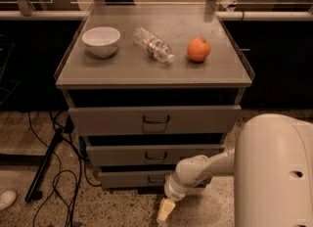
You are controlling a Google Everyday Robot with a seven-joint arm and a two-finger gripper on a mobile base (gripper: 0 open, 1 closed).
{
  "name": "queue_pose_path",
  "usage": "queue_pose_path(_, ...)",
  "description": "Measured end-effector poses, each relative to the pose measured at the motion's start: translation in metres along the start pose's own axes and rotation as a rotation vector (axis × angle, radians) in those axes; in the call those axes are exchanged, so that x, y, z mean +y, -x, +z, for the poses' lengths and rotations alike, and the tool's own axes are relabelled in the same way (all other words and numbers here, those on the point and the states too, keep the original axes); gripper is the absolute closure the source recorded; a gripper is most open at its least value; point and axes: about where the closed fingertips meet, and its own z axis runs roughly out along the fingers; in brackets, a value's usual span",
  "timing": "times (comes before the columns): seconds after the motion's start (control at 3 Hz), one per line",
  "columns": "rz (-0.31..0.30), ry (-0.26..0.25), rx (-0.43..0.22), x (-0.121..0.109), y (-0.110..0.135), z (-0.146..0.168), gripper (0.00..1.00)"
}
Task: Open bottom drawer
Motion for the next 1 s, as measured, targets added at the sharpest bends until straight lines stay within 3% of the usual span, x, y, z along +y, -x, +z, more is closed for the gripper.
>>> queue_pose_path(0.33,0.001,0.0,-0.005,-0.001,0.0,0.004,0.0)
queue_pose_path(1.0,0.036,0.012,-0.064,-0.017,0.0,0.046,0.0)
